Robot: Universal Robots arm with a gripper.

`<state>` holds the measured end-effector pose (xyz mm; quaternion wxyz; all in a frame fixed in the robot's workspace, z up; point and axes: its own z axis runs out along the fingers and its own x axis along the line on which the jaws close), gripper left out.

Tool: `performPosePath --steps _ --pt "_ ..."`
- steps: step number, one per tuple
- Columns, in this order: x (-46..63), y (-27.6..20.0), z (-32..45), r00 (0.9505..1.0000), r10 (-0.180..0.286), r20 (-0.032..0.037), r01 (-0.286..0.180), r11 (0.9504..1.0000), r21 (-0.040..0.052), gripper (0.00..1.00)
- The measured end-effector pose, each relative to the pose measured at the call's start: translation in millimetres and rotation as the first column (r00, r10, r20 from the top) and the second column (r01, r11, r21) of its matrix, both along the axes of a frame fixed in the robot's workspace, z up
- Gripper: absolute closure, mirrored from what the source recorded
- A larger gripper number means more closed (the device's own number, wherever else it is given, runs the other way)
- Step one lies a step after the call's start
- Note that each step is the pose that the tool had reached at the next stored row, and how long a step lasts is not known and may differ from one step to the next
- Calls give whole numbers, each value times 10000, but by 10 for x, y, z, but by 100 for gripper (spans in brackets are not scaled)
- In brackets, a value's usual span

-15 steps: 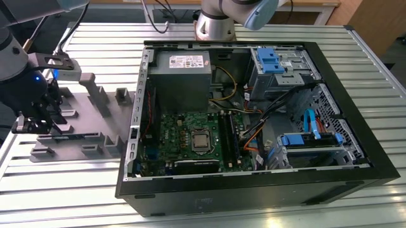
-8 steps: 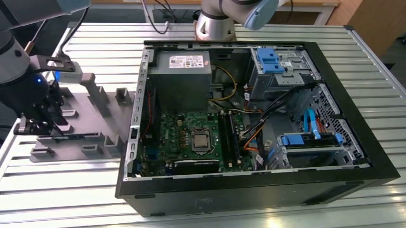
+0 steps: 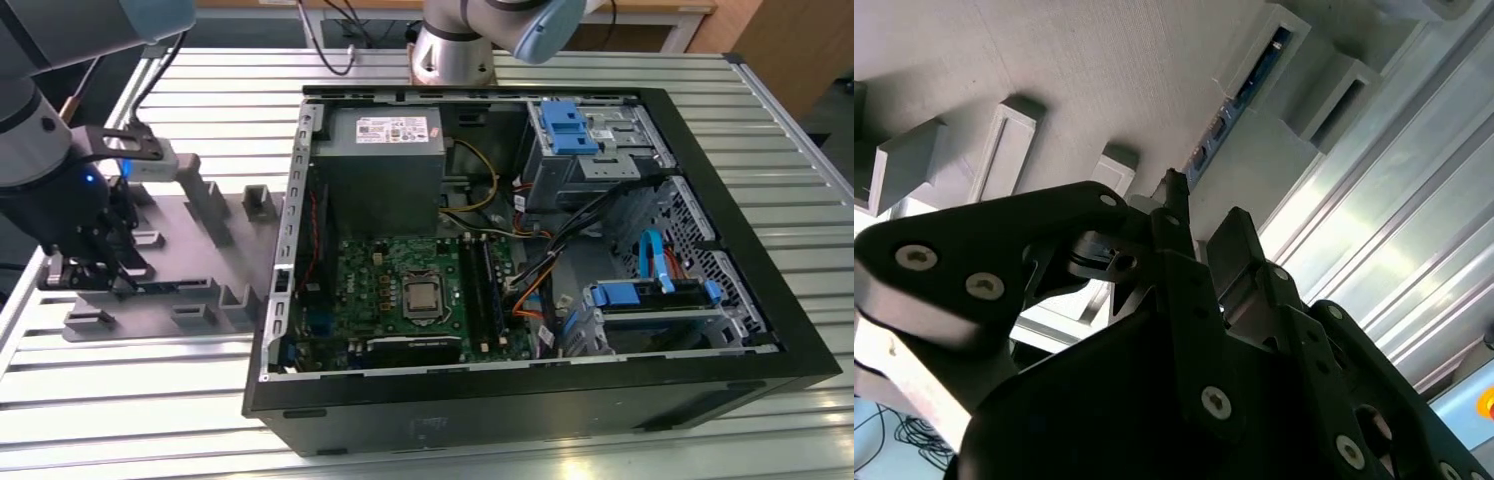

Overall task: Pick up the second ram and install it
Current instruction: 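Pick up the second ram and move it above second insertion slot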

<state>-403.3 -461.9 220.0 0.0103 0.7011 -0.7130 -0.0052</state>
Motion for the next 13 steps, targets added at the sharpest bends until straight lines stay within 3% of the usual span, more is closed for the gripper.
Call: performPosePath --steps 5,11,13 --pt "-8 0 -28 10000 0 68 0 10000 -11 64" --pt "-9 0 -30 10000 -1 74 1 10000 -7 64" --pt "-17 -1 -33 10000 -2 88 1 10000 31 64"
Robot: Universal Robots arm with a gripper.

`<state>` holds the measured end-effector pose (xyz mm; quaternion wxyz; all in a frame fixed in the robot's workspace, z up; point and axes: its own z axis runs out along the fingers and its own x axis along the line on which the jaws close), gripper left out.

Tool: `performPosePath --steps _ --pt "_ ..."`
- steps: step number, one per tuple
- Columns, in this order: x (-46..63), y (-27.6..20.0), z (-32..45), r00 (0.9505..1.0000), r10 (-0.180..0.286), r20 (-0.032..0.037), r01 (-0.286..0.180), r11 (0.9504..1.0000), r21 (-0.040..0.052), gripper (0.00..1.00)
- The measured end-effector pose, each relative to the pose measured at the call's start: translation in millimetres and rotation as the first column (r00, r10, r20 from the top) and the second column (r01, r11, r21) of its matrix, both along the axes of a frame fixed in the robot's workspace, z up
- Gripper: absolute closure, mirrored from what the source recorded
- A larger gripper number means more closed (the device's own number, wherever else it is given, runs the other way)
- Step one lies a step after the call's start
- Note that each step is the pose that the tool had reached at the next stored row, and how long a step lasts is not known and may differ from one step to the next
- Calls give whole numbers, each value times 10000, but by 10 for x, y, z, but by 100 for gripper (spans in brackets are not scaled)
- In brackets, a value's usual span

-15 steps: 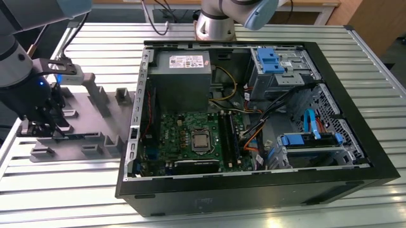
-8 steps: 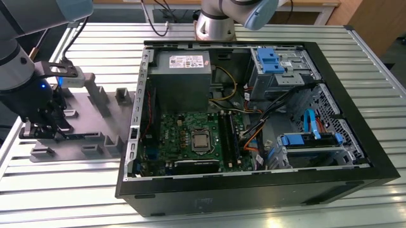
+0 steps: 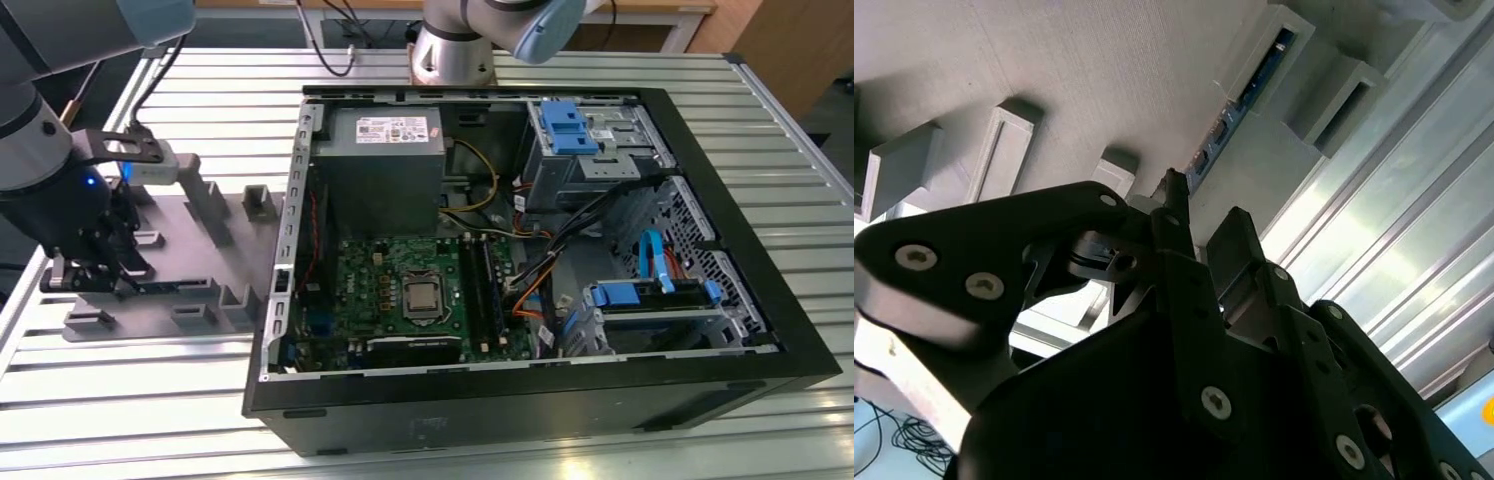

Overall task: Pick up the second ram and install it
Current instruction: 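Pick up the second ram and move it above second insertion slot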

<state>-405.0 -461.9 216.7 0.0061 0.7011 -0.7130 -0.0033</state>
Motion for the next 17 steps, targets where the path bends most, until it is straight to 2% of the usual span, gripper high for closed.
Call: performPosePath --steps 5,17 --pt "-6 -1 -19 10000 -1 6 1 9998 185 64" --pt "-24 -13 -92 10000 1 3 -1 9998 189 64"
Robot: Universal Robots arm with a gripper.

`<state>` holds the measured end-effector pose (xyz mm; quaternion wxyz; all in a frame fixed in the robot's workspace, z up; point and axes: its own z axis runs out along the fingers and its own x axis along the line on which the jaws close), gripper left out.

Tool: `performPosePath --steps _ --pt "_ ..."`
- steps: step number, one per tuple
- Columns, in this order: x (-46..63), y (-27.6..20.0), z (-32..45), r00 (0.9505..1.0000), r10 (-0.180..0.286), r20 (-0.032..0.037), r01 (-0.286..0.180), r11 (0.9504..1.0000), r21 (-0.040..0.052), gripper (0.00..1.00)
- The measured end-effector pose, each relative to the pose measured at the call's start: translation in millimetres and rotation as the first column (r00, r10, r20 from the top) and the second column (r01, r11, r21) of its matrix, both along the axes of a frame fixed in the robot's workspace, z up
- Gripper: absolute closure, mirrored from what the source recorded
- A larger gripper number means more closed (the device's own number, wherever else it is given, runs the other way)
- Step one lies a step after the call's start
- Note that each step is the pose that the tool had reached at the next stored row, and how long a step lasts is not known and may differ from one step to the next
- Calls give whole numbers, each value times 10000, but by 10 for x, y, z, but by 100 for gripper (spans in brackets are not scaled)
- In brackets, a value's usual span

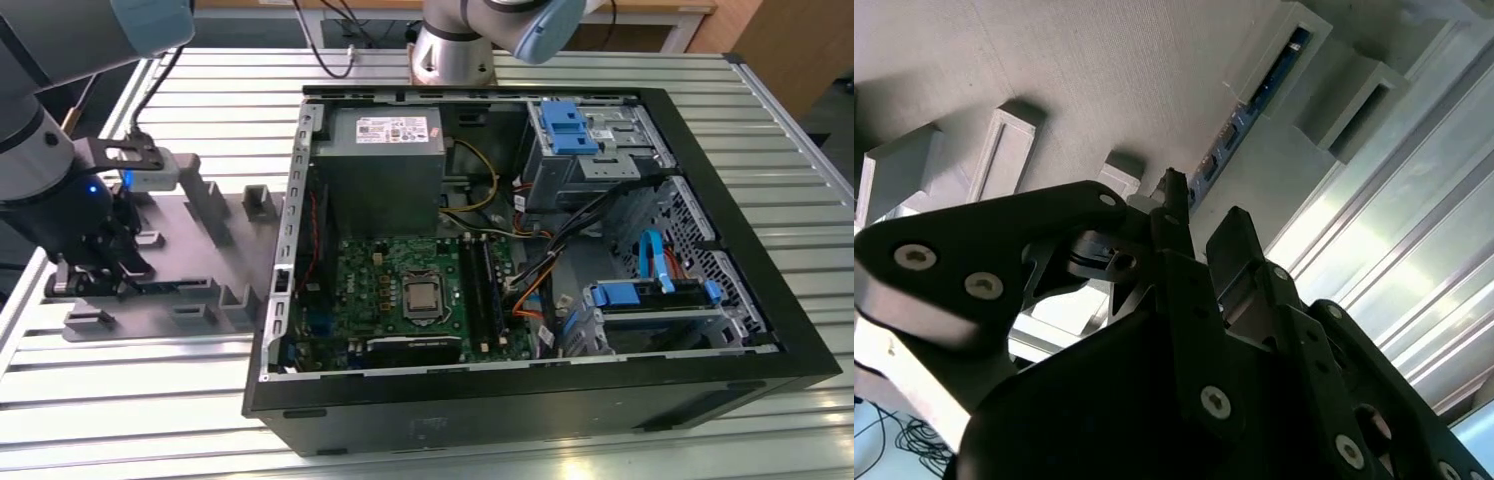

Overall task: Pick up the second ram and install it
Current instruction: 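Pick up the second ram and move it above second insertion slot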

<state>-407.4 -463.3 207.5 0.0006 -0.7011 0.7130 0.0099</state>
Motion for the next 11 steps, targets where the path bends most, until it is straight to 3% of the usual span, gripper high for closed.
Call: performPosePath --steps 11 --pt "-5 0 -88 10000 -1 0 1 10000 0 64"
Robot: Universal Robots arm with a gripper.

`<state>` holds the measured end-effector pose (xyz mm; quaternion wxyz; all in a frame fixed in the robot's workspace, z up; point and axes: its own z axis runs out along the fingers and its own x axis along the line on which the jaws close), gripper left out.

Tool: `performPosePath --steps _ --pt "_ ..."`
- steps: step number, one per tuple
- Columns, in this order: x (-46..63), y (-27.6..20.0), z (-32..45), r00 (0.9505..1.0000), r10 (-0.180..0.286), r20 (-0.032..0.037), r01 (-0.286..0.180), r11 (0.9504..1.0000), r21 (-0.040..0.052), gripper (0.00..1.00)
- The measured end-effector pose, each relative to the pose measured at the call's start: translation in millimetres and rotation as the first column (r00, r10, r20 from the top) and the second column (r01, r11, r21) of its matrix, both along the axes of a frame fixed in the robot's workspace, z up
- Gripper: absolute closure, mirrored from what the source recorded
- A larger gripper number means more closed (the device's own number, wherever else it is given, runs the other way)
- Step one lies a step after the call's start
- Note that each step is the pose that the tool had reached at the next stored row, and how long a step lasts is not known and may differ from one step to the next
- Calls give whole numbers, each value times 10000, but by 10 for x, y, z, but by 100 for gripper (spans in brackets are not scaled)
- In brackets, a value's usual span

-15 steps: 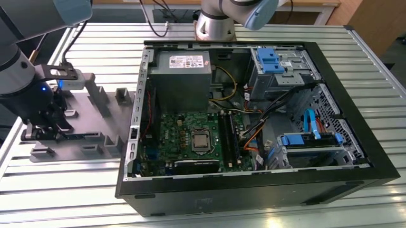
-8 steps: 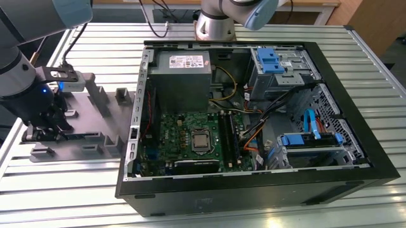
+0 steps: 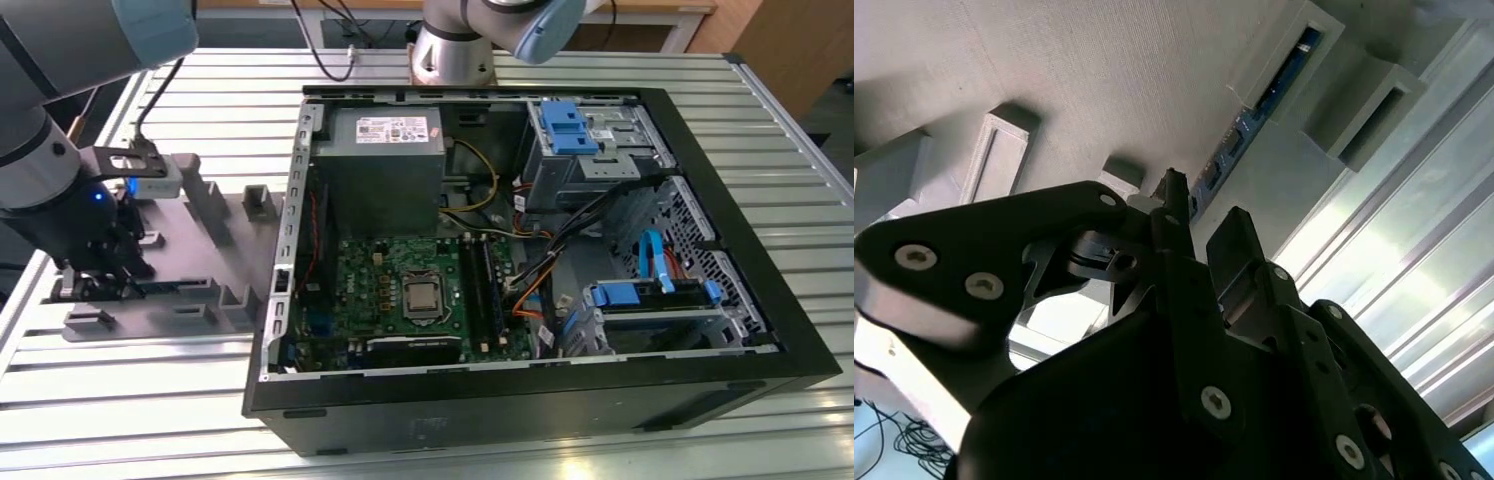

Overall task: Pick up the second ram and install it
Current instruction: 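Pick up the second ram and move it above second insertion slot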

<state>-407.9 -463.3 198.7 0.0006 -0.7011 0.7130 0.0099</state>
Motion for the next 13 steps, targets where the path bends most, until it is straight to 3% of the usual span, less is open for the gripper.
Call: performPosePath --steps 5,8,13 --pt "-1 0 -20 10000 0 -1 0 10000 -1 66" --pt "-2 0 -27 10000 0 0 0 10000 0 78" --pt "-5 0 -49 10000 0 -1 0 10000 -1 78"
